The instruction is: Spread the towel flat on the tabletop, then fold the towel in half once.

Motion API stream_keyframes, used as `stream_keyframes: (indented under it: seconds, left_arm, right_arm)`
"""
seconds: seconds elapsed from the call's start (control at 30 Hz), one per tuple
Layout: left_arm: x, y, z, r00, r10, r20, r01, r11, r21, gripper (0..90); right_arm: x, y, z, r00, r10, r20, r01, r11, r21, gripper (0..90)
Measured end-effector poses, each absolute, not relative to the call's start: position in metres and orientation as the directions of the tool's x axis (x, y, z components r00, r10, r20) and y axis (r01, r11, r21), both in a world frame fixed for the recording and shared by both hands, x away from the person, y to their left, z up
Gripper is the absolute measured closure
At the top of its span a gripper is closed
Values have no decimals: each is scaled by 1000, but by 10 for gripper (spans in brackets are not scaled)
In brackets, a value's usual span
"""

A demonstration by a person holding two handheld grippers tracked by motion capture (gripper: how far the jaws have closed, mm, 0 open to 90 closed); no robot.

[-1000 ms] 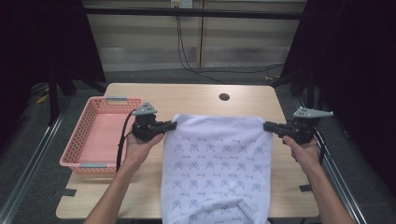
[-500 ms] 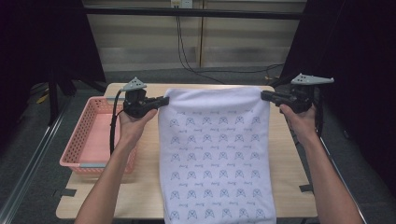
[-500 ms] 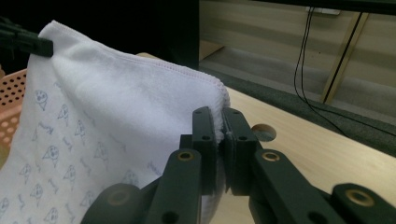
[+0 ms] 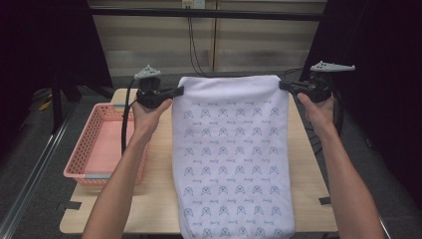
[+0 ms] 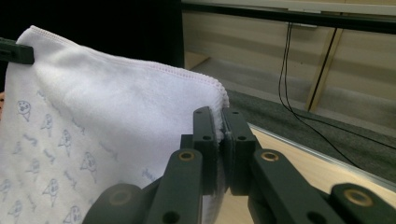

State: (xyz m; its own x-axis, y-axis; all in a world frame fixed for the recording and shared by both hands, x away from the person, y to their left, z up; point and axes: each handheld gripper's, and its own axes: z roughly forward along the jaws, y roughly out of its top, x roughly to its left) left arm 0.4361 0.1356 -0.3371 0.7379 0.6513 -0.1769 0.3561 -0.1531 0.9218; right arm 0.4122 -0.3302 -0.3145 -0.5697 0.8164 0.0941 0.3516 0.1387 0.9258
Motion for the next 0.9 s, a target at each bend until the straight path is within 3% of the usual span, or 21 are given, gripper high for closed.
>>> stream_keyframes:
  seconds: [0.27, 0.63, 0.9]
  left_arm:
    - [415, 145, -351, 753, 630, -189, 370, -168, 914, 864]
    - [360, 141, -358, 806, 568, -167, 338, -210, 918, 864]
    - [326, 143, -376, 819, 539, -197, 379, -251, 891, 864]
  right_arm:
    - [385, -331, -330, -603, 791, 101, 363, 160, 918, 857]
    - [322, -341, -340, -652, 751, 102, 365, 193, 911, 856]
    - [275, -344, -363, -683, 720, 121, 409, 241, 880, 856]
